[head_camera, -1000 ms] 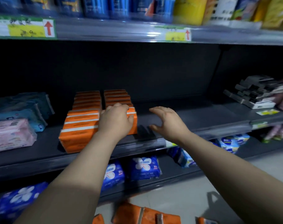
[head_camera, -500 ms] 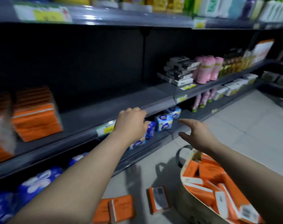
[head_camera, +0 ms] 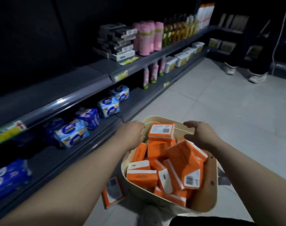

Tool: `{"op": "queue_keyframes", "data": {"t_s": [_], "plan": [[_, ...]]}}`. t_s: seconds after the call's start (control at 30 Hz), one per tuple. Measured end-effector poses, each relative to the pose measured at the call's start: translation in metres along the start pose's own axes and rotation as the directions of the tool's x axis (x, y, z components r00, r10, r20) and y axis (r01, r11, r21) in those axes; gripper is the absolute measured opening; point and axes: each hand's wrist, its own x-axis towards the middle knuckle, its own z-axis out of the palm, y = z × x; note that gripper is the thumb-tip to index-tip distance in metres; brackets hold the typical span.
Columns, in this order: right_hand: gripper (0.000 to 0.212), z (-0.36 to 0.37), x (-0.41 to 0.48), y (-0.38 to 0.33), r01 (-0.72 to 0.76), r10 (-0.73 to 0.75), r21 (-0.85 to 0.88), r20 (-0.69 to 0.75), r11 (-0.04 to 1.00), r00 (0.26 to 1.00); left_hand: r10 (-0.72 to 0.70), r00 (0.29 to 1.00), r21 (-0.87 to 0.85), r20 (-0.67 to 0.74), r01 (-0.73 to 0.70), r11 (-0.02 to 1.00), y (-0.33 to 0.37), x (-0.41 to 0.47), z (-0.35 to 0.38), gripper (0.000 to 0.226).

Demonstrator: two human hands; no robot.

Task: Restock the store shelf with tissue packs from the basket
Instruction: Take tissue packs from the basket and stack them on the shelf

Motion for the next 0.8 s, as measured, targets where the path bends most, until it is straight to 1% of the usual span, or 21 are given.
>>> {"op": "queue_keyframes", "data": {"t_s": [0.13, 0.2, 0.3, 0.4, 0.47, 0.53, 0.7, 0.8], "plan": [[0.054, 0.013, 0.011, 0.028, -0.082, 0.081, 0.014, 0.041, 0.997, 0.996, 0.032, 0.998, -0.056, 0.054, -0.029, 0.998, 0.021, 0.043, 0.028, 0.035], [0.052, 0.018, 0.014, 0.036, -0.098, 0.097, 0.005, 0.055, 0.995, 0.994, 0.038, 0.993, -0.053, 0.109, -0.032, 0.998, 0.028, 0.06, 0.044, 0.036], [0.05, 0.024, 0.019, 0.049, -0.111, 0.111, 0.0, 0.064, 0.994, 0.992, 0.062, 0.985, -0.057, 0.164, -0.053, 0.997, 0.038, 0.079, 0.069, 0.051], [0.05, 0.031, 0.023, 0.057, -0.113, 0.114, -0.012, 0.082, 0.994, 0.99, 0.075, 0.979, -0.151, 0.191, -0.046, 0.987, 0.048, 0.094, 0.088, 0.061], [0.05, 0.035, 0.026, 0.06, -0.116, 0.117, -0.014, 0.082, 0.993, 0.99, 0.046, 0.976, -0.201, 0.211, -0.003, 0.98, 0.054, 0.107, 0.1, 0.062], [0.049, 0.037, 0.029, 0.062, -0.127, 0.127, -0.004, 0.077, 0.992, 0.989, -0.01, 0.977, -0.22, 0.215, 0.058, 0.974, 0.06, 0.117, 0.106, 0.069], [0.048, 0.038, 0.034, 0.063, -0.116, 0.115, 0.013, 0.068, 0.993, 0.991, -0.096, 0.974, -0.15, 0.207, 0.128, 0.98, 0.077, 0.134, 0.108, 0.079], [0.047, 0.039, 0.033, 0.063, -0.116, 0.115, 0.019, 0.062, 0.993, 0.991, -0.139, 0.967, -0.133, 0.214, 0.17, 0.976, 0.08, 0.139, 0.111, 0.077]]}}
